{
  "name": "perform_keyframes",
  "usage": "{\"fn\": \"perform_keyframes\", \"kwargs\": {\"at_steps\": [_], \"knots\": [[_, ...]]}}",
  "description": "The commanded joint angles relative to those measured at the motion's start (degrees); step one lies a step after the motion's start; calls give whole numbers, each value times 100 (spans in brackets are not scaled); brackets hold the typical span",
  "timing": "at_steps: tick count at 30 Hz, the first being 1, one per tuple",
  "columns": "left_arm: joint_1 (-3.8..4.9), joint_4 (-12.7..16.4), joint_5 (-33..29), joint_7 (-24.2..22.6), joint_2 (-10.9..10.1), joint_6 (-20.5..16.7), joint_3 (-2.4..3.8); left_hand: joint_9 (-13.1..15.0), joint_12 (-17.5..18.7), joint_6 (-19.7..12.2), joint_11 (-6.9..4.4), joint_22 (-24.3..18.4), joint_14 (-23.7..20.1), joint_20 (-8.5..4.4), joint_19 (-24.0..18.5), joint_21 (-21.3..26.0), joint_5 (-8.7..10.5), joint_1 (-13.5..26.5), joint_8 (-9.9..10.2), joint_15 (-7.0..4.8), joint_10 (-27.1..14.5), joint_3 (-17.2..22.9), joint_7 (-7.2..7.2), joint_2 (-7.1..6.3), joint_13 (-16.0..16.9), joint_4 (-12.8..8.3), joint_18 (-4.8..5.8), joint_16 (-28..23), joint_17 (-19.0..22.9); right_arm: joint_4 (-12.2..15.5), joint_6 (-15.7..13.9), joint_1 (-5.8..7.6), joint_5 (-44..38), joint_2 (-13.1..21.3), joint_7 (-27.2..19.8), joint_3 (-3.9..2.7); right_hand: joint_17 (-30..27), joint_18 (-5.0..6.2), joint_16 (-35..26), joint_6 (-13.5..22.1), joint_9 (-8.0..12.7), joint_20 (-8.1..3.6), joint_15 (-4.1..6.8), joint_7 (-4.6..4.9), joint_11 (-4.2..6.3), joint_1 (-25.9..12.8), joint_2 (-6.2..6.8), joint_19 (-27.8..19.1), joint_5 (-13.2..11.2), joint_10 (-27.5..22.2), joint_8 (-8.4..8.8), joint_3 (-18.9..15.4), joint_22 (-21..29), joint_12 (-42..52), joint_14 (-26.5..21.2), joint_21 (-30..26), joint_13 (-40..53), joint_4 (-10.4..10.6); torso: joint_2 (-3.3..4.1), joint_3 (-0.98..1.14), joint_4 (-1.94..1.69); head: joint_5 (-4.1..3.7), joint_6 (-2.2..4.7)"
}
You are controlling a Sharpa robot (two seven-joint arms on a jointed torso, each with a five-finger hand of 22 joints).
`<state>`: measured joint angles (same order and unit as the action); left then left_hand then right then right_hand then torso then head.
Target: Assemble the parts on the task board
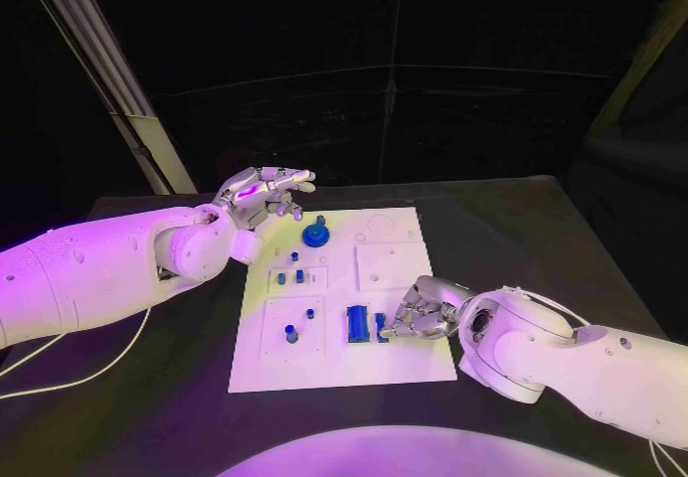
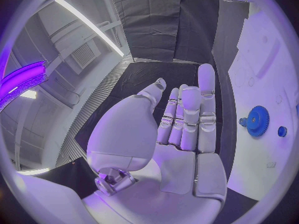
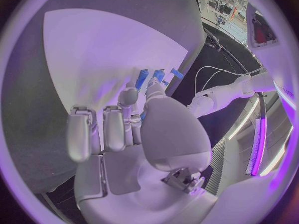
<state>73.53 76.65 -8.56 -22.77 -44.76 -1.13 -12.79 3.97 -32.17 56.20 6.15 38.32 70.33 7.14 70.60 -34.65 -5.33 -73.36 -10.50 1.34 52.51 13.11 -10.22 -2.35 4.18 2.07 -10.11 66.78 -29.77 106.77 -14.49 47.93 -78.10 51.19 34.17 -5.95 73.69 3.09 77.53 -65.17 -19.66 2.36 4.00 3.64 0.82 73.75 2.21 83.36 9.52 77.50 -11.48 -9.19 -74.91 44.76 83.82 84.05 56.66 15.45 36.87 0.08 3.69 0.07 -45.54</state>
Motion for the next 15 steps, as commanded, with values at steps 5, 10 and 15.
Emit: {"fn": "perform_keyframes", "kwargs": {"at_steps": [5,10,15], "knots": [[8,13,1,-32,-6,70,4,-4,-39,-53,4,-5,-48,-8,37,32,18,-49,-26,6,-29,-34,2,-6,-5,-7,-35,-1,4,-60,214,6,-400,-84,333,-2,36,-66,62,-49,-22,-26,47,-21,5,38,-82,59,47,79,-50,-39,-529,69,329,54,32,-18,3,4,1,14,-14],[8,15,1,-31,-9,71,4,-4,-39,-53,4,-5,-48,-8,37,32,18,-49,-26,6,-29,-34,2,-6,-5,-7,-35,-1,4,-104,361,5,-569,-151,420,-2,49,-69,72,-45,-33,-34,54,-26,12,87,-98,66,53,93,-68,-48,-540,86,332,59,45,-44,3,5,1,17,-36],[9,19,1,-29,-15,67,4,-4,-39,-53,4,-5,-48,-8,37,32,18,-49,-26,6,-29,-34,2,-6,-5,-7,-35,-1,4,-128,460,4,-772,-215,477,-1,55,-69,75,-35,-50,-43,60,-31,18,173,-122,67,53,102,-94,-55,-541,90,332,60,51,-97,5,4,-2,16,-54]]}}
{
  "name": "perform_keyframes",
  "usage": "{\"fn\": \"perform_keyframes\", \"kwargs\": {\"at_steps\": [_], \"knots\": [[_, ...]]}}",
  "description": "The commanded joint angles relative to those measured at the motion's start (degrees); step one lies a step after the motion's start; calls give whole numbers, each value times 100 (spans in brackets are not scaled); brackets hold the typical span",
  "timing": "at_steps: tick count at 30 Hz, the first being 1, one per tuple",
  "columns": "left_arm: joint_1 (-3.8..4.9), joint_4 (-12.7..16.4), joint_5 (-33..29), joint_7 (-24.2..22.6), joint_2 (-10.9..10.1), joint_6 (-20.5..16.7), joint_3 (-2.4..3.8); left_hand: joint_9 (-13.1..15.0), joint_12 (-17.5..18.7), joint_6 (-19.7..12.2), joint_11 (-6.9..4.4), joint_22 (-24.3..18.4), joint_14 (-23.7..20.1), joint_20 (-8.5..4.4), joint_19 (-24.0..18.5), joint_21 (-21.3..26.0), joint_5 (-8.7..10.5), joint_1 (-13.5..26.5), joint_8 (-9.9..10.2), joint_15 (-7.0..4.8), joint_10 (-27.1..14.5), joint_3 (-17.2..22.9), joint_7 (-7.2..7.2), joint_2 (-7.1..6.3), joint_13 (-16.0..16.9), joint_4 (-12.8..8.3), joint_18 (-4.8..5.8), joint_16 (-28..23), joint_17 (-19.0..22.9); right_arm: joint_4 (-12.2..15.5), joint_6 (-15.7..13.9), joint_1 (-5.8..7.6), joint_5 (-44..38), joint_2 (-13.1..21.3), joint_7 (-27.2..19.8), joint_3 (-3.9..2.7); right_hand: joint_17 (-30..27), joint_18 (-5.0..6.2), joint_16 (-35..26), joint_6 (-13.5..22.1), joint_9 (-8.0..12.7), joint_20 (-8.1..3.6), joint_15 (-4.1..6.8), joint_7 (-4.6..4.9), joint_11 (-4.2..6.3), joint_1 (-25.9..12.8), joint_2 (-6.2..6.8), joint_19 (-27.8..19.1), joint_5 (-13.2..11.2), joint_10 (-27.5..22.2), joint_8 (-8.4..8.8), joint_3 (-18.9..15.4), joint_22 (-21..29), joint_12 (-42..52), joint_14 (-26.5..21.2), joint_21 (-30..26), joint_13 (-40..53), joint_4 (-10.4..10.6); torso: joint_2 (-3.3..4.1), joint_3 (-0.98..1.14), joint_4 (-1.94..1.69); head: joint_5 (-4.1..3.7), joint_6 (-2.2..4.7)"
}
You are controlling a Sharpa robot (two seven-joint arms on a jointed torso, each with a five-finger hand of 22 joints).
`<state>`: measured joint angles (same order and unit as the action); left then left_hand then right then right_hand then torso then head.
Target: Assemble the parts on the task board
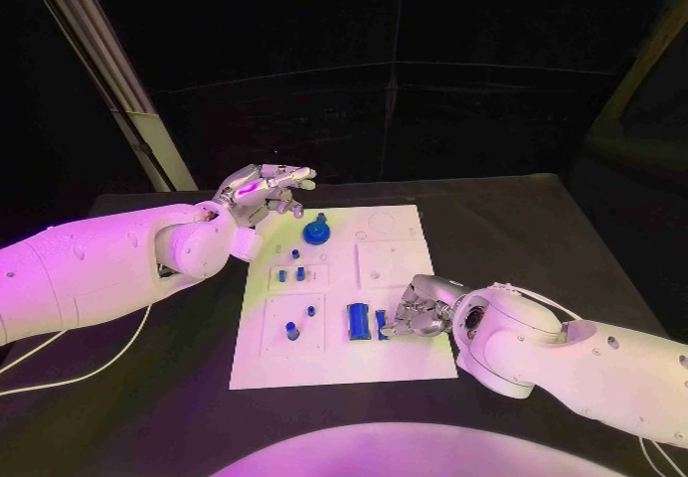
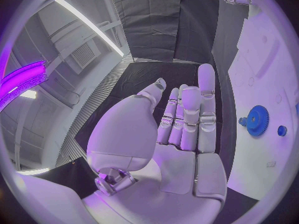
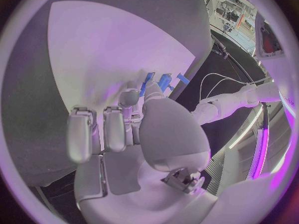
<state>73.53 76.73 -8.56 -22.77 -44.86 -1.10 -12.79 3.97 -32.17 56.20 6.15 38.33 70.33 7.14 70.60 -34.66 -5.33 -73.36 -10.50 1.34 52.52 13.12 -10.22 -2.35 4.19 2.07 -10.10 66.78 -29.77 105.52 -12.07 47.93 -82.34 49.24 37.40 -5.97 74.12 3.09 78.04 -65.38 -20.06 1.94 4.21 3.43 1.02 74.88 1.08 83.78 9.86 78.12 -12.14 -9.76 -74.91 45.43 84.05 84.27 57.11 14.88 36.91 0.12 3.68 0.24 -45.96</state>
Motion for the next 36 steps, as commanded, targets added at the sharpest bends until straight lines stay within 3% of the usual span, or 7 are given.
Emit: {"fn": "perform_keyframes", "kwargs": {"at_steps": [1,14,22,26,29,32,36], "knots": [[9,11,1,-29,-6,64,4,-4,-39,-53,4,-6,-48,-8,37,32,18,-49,-26,5,-29,-34,2,-6,-6,-7,-36,-1,4,-4,213,4,-377,-27,159,0,12,-69,25,-13,-13,-3,39,-11,-2,70,-15,25,31,42,-31,0,-541,25,309,37,7,-46,-2,2,2,3,-19],[9,13,1,-20,-19,65,4,-4,-39,-53,4,-6,-48,-8,37,32,18,-49,-26,5,-29,-34,2,-6,-6,-7,-36,-1,4,131,-366,3,-224,125,-228,2,-64,-51,-43,89,-50,2,28,4,-20,-300,11,-26,359,-1,-89,-325,-467,-129,287,-10,-85,171,-12,3,7,7,3],[8,-5,1,-25,-24,50,3,-5,-45,-57,4,-11,-52,-7,37,38,18,-59,-32,6,-36,-49,2,-5,-7,-6,-36,2,9,125,-1302,16,1671,468,-1798,-68,-383,22,-308,544,28,65,-58,150,-136,-186,37,-231,435,-303,111,-370,-158,-736,217,-203,-500,91,-53,-27,13,-16,133],[8,-37,-3,-63,-17,34,2,-7,-48,-68,8,-18,-71,-6,36,46,21,-46,-35,8,-50,-83,-2,-18,-10,7,-35,-11,54,-295,-1487,122,3329,467,-3226,-156,-1705,289,-1506,825,89,152,-164,287,-249,451,-177,-997,604,-840,239,-192,1009,-1541,-186,-989,-1083,-188,-114,-69,20,-31,273],[6,-88,-45,-112,2,-9,1,-10,-32,-96,25,-61,-329,11,-42,122,16,-46,-47,30,-118,-158,-11,-21,-25,30,-28,-238,518,-727,-1378,230,4417,366,-4062,-182,-3521,724,-3501,1048,164,274,-324,443,-432,869,-297,-2564,596,-1476,380,-97,3275,-2255,-1066,-2803,-1645,-323,-186,-101,40,-29,379],[-17,-160,-103,-179,28,-81,0,-14,1,-139,50,-228,-619,62,-289,392,15,-111,-77,63,-161,-280,-33,-10,-41,38,-25,-555,706,-1334,-1047,345,5303,145,-4798,-197,-4283,778,-4873,965,343,526,-563,560,-676,1198,-463,-2933,522,-1368,537,-75,4074,-3157,-1444,-4042,-2803,-278,-245,-123,62,-21,546],[-93,-224,-218,-403,49,-236,-1,-17,274,-84,82,-723,-909,126,-711,1071,4,-223,-132,100,-17,-366,-41,63,-70,67,-39,-1762,1250,-2089,-712,446,6130,-207,-5445,-236,-5031,683,-6164,991,611,734,-819,661,-802,1393,-411,-3119,330,-1505,835,-213,4779,-3865,-2024,-5062,-3776,-300,-295,-130,101,25,820]]}}
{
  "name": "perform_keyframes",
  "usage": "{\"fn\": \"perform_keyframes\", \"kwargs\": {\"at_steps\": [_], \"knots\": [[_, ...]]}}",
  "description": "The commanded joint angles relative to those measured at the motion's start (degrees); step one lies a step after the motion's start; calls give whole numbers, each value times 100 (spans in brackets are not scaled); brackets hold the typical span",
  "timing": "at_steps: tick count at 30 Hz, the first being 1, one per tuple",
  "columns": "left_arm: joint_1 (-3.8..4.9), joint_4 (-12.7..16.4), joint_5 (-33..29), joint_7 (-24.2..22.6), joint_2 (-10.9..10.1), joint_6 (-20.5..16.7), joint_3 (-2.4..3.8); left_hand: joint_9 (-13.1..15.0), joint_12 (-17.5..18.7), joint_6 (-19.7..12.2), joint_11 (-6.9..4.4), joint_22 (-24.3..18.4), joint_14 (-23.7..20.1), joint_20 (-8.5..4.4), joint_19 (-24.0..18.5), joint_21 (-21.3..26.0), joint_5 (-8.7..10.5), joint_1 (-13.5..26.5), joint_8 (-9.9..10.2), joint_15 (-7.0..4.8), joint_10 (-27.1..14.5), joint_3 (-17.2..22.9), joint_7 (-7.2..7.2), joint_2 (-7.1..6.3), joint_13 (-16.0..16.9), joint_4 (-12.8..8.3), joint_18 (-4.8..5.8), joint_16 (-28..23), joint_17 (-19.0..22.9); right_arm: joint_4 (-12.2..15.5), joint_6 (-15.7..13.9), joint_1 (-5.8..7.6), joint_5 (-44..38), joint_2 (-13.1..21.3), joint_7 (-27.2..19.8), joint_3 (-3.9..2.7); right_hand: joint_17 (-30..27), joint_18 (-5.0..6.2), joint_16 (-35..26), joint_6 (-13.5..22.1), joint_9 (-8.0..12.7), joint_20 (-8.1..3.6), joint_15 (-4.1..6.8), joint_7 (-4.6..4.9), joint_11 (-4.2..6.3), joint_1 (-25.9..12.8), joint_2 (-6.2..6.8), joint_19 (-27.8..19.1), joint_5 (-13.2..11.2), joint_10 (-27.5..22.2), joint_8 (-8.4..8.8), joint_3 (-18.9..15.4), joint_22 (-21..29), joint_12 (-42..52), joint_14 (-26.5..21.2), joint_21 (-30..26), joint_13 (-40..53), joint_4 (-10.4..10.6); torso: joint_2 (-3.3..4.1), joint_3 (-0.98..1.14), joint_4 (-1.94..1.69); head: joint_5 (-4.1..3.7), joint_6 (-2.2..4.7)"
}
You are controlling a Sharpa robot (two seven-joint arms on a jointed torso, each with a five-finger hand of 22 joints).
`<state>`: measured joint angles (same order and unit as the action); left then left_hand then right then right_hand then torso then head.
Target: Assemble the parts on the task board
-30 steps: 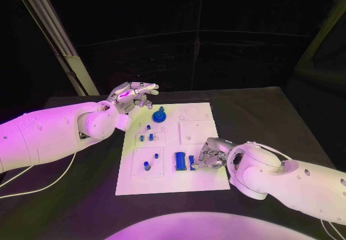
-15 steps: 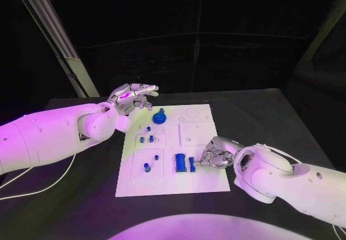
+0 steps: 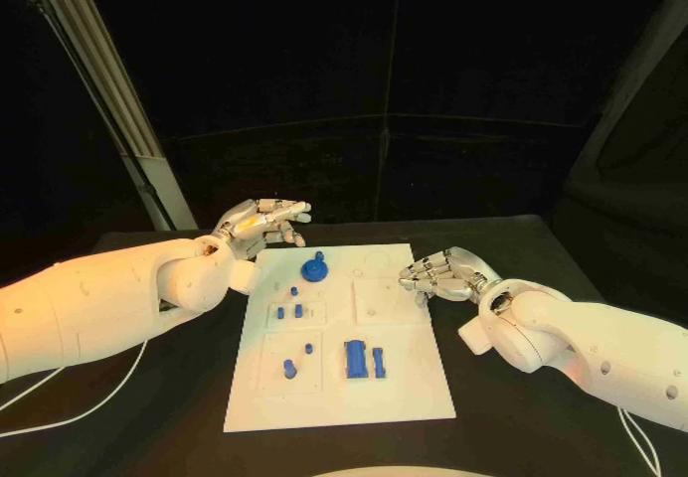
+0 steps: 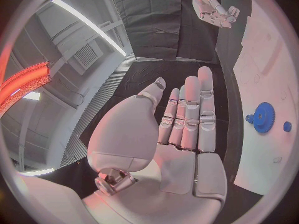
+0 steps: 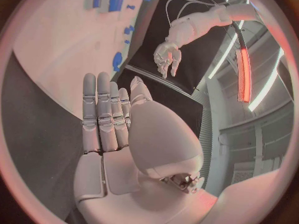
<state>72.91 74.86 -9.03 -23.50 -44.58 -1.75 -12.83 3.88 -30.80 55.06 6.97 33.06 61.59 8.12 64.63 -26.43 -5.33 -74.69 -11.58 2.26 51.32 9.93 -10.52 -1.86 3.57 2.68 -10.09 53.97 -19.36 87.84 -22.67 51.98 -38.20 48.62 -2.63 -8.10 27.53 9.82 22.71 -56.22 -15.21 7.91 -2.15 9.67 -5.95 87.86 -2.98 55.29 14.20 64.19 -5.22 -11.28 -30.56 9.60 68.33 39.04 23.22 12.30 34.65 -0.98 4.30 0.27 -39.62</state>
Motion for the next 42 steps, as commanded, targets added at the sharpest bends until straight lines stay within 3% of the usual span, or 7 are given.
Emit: {"fn": "perform_keyframes", "kwargs": {"at_steps": [1,15,16,23,30,41,42], "knots": [[-54,-76,-208,-407,44,-205,3,-9,257,52,-2,-336,-59,42,-189,421,-7,-121,-20,39,162,-53,-4,32,-10,17,-42,-847,352,-517,410,56,1868,-248,-1575,-42,-542,-13,-880,142,192,216,-277,95,-148,118,2,-400,-148,-180,162,-80,501,-386,-634,-788,-538,-83,-85,-18,39,18,239],[-387,-643,-616,-1072,394,-583,7,-16,1702,-19,248,-1704,-538,643,-1594,2080,-36,-242,449,565,376,-321,-113,104,-3,88,-45,-3794,1408,-1962,922,116,2497,-1092,-2272,-119,-2067,77,-1857,329,987,521,-455,225,-322,-390,-260,39,-231,-381,154,-261,1882,-585,-172,-2577,-1933,-762,-208,4,2,70,636],[-370,-597,-368,-684,358,-374,2,-388,2082,-1649,-64,-2159,-2243,193,-3031,2226,533,2107,647,308,-1283,-504,256,186,-357,-268,302,-4227,1936,-1886,564,99,2177,-1061,-1866,-110,-2251,-296,-2271,1937,1521,146,-271,-140,-68,-2870,298,-1696,-580,-2232,522,157,2212,-960,-2242,-2961,-2322,-1230,-177,-9,22,52,599],[-448,-414,-258,-679,326,-709,113,-388,2333,-2505,-183,-2434,-3088,-14,-3801,2643,533,3257,1158,205,-2123,-993,414,186,-357,-268,393,-4527,1936,-1626,228,189,2381,-978,-1971,4,-2753,-366,-2271,2680,1521,-65,215,-303,84,-4129,298,-2427,-757,-3063,522,357,2411,-960,-3128,-3173,-2322,-1230,-240,31,-146,22,571],[-681,126,68,-665,231,-1699,441,-388,2525,-3277,-697,-2657,-3877,-219,-4486,2643,533,4339,1158,-226,-2894,-993,580,186,-357,-268,514,-4750,1936,-859,-762,451,2982,-734,-2282,340,-2753,-455,-2271,3446,1521,-254,215,-476,595,-5338,298,-3235,-931,-3934,522,554,2580,-960,-4093,-3364,-2322,-1230,-340,94,-411,-24,527],[-1137,1188,709,-637,45,-3647,1087,-388,3080,-4110,-697,-2900,-4732,-812,-5225,2643,533,5509,1158,-226,-3733,-993,1052,186,-357,-268,1009,-4992,1936,149,-2064,797,3771,-413,-2690,783,-2753,-581,-2271,4235,1521,-791,215,-967,595,-6592,298,-4058,-1420,-4840,522,1128,3056,-960,-5091,-3904,-2322,-1230,-347,98,-430,-27,524],[-1163,1249,746,-636,35,-3759,1124,-388,3080,-4164,-697,-3306,-4787,-812,-5270,2643,533,5585,1158,-226,-3787,-993,1052,186,-357,-268,1009,-5397,1936,178,-2102,807,3794,-403,-2702,795,-2753,-982,-2271,4288,1521,-791,215,-967,595,-6676,298,-4120,-1420,-4898,522,1128,3056,-960,-5159,-3904,-2322,-1230,-347,98,-430,-27,524]]}}
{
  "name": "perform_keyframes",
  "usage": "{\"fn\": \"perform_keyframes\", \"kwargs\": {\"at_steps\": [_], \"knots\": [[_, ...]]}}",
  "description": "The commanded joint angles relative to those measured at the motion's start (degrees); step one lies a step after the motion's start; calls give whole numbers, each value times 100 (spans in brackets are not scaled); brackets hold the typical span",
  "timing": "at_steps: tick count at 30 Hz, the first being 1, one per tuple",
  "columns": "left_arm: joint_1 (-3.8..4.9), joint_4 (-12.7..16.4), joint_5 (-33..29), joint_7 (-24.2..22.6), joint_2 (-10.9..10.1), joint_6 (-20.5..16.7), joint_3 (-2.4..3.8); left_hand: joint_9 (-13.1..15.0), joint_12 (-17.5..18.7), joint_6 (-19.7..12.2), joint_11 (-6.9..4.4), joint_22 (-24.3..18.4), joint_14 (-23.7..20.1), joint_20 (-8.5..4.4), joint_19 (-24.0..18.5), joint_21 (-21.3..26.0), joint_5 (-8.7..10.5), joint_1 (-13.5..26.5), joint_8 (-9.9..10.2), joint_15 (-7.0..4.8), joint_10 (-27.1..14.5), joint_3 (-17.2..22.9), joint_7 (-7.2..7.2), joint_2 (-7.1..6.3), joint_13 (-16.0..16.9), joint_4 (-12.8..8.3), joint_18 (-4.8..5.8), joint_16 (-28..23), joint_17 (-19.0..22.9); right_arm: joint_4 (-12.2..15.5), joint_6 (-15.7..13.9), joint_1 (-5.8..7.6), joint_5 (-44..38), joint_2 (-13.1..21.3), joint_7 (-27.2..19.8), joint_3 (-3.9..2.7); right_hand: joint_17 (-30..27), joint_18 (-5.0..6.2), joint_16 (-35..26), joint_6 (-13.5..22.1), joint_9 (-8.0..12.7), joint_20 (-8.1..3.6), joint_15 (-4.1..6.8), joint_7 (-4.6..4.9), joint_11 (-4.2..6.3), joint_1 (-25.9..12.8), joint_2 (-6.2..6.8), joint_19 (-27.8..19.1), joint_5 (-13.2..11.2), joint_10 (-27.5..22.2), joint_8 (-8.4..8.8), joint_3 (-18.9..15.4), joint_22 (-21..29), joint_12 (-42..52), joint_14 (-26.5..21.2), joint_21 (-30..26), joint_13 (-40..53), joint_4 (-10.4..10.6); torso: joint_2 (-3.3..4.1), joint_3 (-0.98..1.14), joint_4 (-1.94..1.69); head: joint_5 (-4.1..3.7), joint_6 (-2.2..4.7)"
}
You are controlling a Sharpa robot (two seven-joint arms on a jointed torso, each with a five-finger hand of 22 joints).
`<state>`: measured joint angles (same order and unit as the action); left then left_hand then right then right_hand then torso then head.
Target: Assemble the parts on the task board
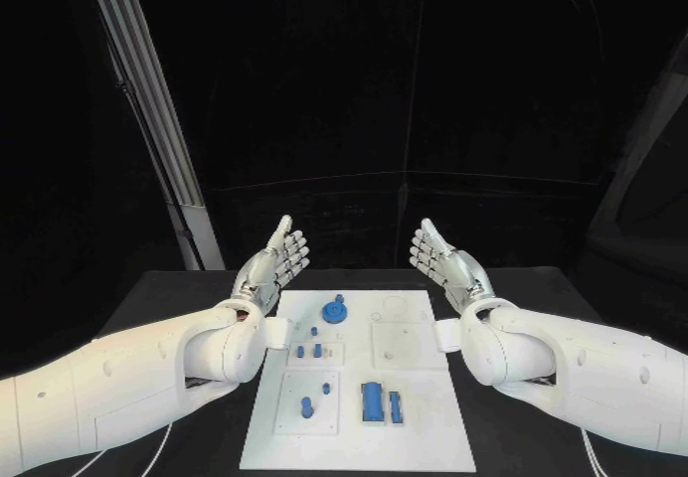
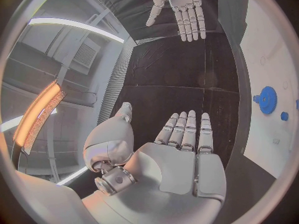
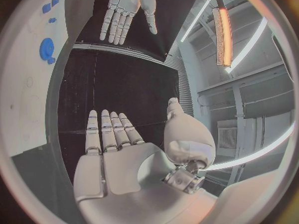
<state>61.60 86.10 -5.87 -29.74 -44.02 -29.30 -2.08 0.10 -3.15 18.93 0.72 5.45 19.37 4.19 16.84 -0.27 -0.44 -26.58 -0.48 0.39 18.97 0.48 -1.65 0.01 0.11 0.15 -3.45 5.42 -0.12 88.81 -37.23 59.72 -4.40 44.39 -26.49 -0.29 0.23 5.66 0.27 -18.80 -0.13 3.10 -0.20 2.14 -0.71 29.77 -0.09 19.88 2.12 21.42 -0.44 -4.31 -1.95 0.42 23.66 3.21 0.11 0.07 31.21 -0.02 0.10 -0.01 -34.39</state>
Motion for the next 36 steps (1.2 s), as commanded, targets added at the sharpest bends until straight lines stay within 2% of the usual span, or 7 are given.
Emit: {"fn": "perform_keyframes", "kwargs": {"at_steps": [1,8,27,29,30,32,36], "knots": [[-55,178,462,-11,-31,-1102,82,-10,315,-605,-72,-545,-617,-419,-535,27,44,848,48,-39,-604,-48,165,-1,-11,-15,345,-542,12,101,-671,39,429,25,-325,23,-23,-566,-27,595,13,-310,20,-214,71,-943,9,-634,-212,-678,44,431,195,-42,-751,-321,-11,-7,-3,2,-10,1,2],[-143,384,586,-6,-67,-1480,207,-10,315,-930,-72,-545,-952,-419,-822,27,44,1305,48,-39,-933,-48,165,-1,-11,-15,345,-542,12,115,-688,44,440,30,-331,29,-23,-566,-27,918,13,-310,20,-214,71,-1453,9,-974,-212,-1044,44,431,195,-42,-1155,-321,-11,-7,-3,2,-10,1,2],[-144,385,587,-6,-67,-1482,208,-10,315,-1432,-72,-545,-1465,-419,-1274,27,44,2032,48,-39,-1432,-48,165,-1,-11,-15,345,-542,12,115,-688,44,440,30,-331,29,-23,-566,-27,1425,13,-310,20,-214,71,-2266,9,-1509,-212,-1620,44,431,195,-42,-1803,-321,-11,-7,-3,2,-10,1,2],[-144,385,587,-6,-67,-1482,208,-10,315,-1893,-72,-545,-1937,-419,-1684,27,44,2195,48,-39,-1897,-48,165,-1,-11,-15,345,-542,12,115,-688,44,440,30,-331,29,-23,-566,-27,1450,13,-310,20,-214,71,-2306,9,-1526,-212,-1662,44,431,195,-42,-1831,-321,-11,-7,-3,2,-10,1,2],[-144,385,587,-6,-67,-1482,208,-10,315,-1893,-72,-545,-1937,-419,-1684,27,44,2658,48,-39,-1897,-48,165,-1,-11,-15,345,-542,12,115,-688,44,440,30,-331,29,-23,-566,-27,1880,13,-310,20,-214,71,-2390,9,-1988,-212,-1721,44,431,195,-42,-1901,-321,-11,-7,-3,2,-10,1,2],[-144,385,587,-6,-67,-1482,208,-10,315,-1893,-72,-545,-1937,-419,-1684,27,44,2658,48,-39,-1897,-48,165,-1,-11,-15,345,-542,12,115,-688,44,440,30,-331,29,-23,-566,-27,1880,13,-310,20,-214,71,-2977,9,-1988,-212,-2142,44,431,195,-42,-2366,-321,-11,-7,-3,2,-10,1,2],[-144,385,587,-6,-67,-1482,208,-10,315,-1893,-72,-545,-1937,-419,-1684,27,44,2658,48,-39,-1897,-48,165,-1,-11,-15,345,-542,12,115,-688,44,440,30,-331,29,-23,-566,-27,1880,13,-310,20,-214,71,-2977,9,-1988,-212,-2142,44,431,195,-42,-2366,-321,-11,-7,-3,2,-10,1,2]]}}
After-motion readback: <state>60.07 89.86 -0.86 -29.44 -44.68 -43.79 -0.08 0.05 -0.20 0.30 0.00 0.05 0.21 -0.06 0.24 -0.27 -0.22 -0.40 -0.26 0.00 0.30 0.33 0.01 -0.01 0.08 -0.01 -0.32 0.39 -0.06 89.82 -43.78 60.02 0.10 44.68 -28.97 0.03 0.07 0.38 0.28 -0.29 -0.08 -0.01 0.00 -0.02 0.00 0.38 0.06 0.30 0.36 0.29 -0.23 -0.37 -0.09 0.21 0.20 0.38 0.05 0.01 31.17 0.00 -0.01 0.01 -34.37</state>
